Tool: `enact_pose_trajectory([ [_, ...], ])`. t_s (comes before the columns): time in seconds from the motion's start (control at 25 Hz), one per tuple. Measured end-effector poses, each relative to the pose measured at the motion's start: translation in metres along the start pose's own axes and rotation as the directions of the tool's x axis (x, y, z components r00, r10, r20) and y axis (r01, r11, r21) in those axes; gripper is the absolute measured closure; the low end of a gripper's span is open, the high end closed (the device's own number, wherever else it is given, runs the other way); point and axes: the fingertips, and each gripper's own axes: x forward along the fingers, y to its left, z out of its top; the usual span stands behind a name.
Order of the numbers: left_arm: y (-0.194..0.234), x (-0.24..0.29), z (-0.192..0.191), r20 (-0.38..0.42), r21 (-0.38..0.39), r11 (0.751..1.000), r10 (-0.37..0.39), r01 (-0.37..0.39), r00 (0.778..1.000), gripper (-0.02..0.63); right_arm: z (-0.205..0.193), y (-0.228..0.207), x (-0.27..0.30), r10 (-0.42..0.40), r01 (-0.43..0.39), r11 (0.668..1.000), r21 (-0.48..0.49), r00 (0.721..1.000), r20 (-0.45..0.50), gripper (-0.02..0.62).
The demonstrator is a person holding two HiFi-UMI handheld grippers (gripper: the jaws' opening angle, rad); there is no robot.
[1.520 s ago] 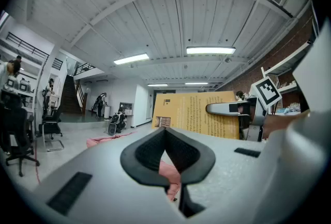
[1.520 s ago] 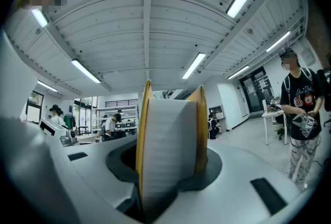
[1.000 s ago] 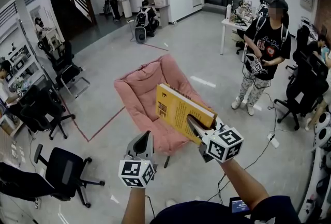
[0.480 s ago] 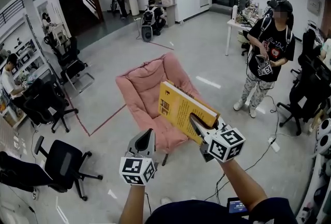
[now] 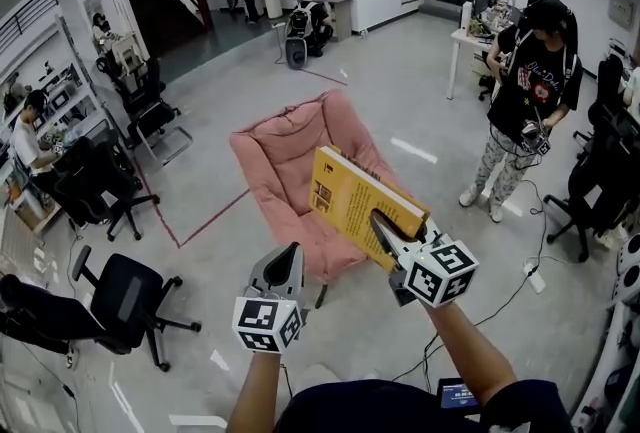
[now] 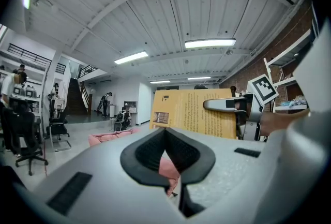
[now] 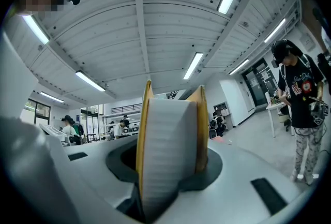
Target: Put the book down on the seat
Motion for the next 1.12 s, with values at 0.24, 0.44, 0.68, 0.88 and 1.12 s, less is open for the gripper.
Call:
enact_pose_trajectory([
  [0.24,0.002,-0.003,-0.002,-0.01,0.005,1.0,0.007,-0.007,1.0,0.601,-0.002,0.0,0.002,0.0,0.0,1.0,0.007,1.0,0.0,0.442],
  [0.44,0.005,-0.002,-0.002,-0.009,0.0,1.0,0.012,-0.012,1.0,0.601,-0.003,0.0,0.007,0.004,-0.004,1.0,0.003,1.0,-0.006,0.442],
  [0.68,0.015,0.0,-0.001,-0.01,-0.004,1.0,0.01,-0.01,1.0,0.601,-0.003,0.006,0.018,0.006,-0.006,1.0,-0.002,1.0,-0.01,0.442],
  [0.88,0.033,0.001,0.001,-0.001,-0.009,1.0,0.025,-0.025,1.0,0.601,-0.002,0.01,0.034,0.013,-0.013,1.0,-0.007,1.0,-0.007,0.442],
  [1.12,0.049,0.011,-0.002,0.0,-0.023,0.999,0.031,-0.031,1.0,0.601,-0.007,0.005,0.051,0.005,-0.005,1.0,-0.003,1.0,-0.011,0.442],
])
